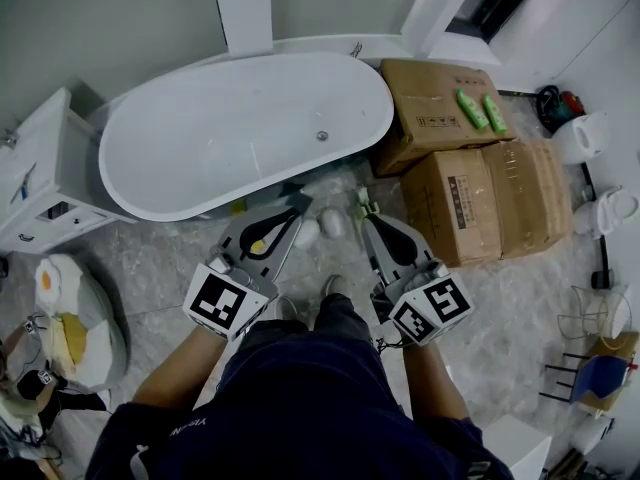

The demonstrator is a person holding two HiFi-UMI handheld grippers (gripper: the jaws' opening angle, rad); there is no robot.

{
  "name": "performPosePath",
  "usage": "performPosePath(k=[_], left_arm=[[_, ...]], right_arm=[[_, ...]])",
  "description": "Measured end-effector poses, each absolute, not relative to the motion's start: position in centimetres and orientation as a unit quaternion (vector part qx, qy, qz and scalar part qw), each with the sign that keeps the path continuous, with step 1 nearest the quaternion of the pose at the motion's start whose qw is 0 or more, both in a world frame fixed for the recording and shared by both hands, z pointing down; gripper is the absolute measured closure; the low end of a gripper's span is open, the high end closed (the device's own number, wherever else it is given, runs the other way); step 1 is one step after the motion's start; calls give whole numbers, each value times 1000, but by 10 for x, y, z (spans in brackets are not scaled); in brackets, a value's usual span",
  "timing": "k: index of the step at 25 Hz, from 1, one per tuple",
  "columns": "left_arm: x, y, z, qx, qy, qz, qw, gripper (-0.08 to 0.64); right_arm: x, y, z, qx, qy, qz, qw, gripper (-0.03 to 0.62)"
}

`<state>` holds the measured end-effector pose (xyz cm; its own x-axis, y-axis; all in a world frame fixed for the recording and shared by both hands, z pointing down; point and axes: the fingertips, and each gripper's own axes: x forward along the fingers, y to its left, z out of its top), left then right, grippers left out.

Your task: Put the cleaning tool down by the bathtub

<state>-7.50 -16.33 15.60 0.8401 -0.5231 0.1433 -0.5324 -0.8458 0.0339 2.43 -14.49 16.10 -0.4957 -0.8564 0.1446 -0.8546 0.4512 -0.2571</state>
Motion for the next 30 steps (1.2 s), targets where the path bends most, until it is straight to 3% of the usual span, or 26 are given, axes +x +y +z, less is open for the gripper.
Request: performPosePath(k=[30], left_arm=[[-84,-155,164,957,-277,76,42,529]], right_arm=[[10,-135,162,-488,862,-139,-17,589]])
